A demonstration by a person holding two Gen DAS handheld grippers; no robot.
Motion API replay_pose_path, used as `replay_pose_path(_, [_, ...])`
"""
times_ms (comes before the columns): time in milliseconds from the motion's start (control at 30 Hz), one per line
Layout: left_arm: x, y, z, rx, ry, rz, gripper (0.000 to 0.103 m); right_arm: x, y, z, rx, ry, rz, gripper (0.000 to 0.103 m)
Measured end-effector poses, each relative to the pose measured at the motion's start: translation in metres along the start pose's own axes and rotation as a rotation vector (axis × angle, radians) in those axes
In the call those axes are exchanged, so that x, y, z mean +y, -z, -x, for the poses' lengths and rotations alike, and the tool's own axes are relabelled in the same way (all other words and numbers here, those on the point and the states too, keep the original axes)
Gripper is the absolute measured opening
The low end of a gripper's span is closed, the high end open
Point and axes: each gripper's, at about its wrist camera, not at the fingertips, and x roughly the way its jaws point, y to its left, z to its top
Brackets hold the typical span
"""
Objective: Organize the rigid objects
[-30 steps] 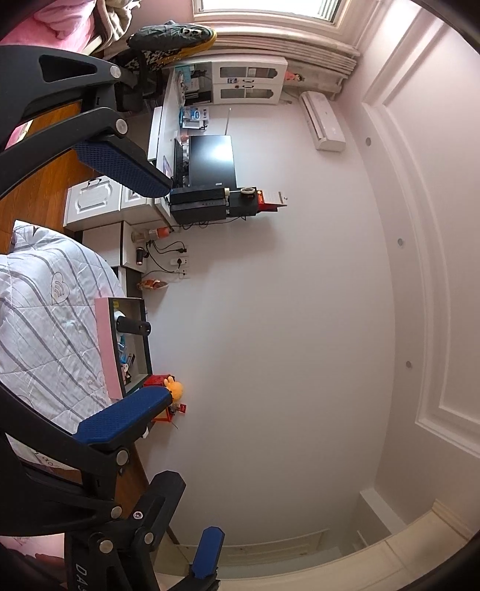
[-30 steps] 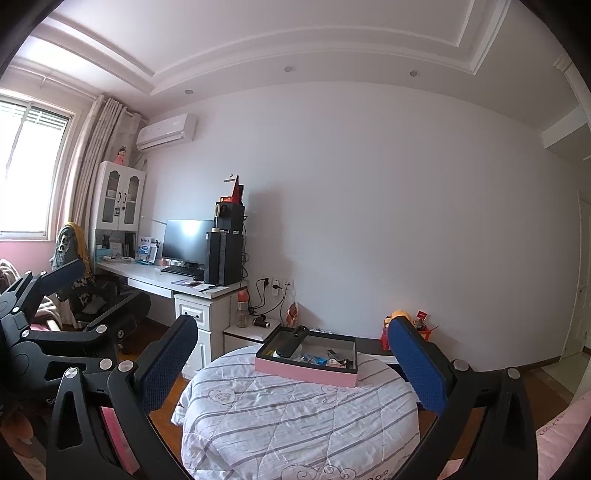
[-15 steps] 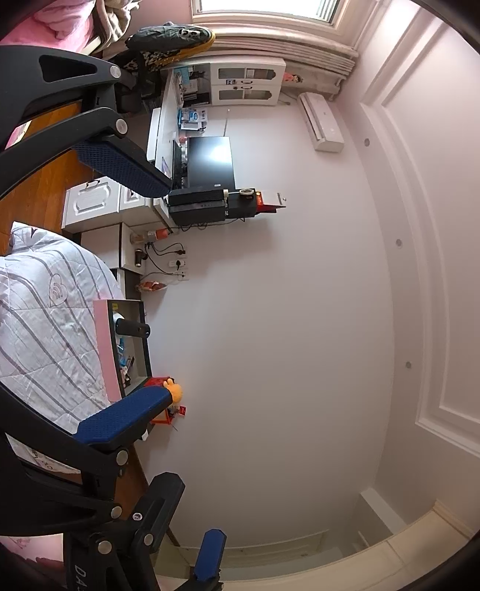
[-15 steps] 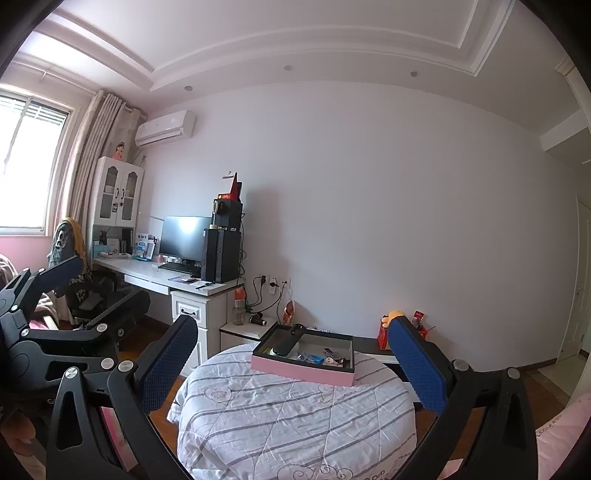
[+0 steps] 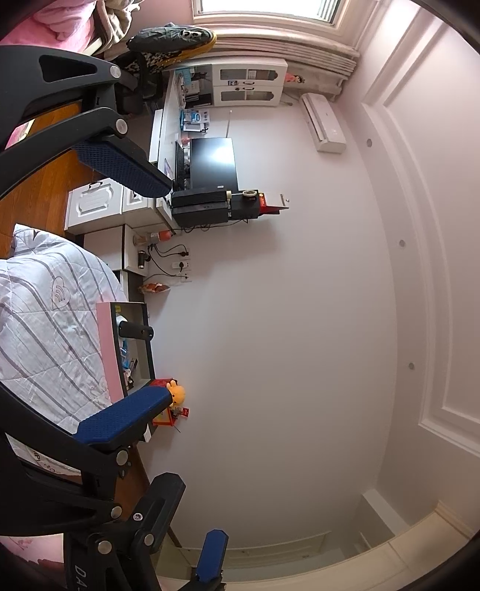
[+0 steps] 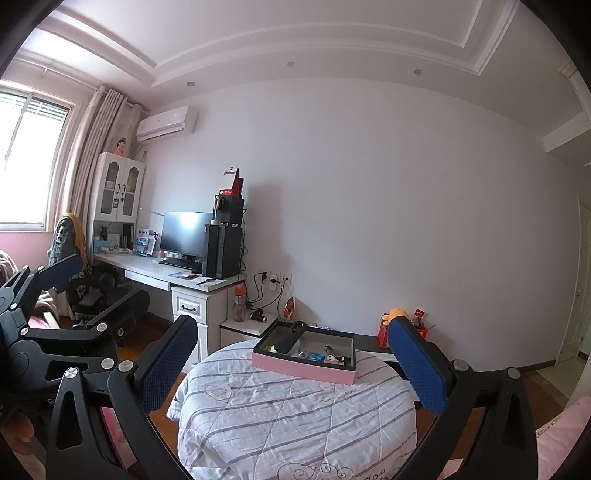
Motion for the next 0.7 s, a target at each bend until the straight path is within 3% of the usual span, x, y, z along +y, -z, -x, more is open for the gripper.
replay_pose_path(700, [0.0038, 0.0047, 0.0020, 0.001, -0.007, 0.000, 0.103, 0.0007, 0.0008, -0.0025, 0.006, -0.003, 0.001, 0.103])
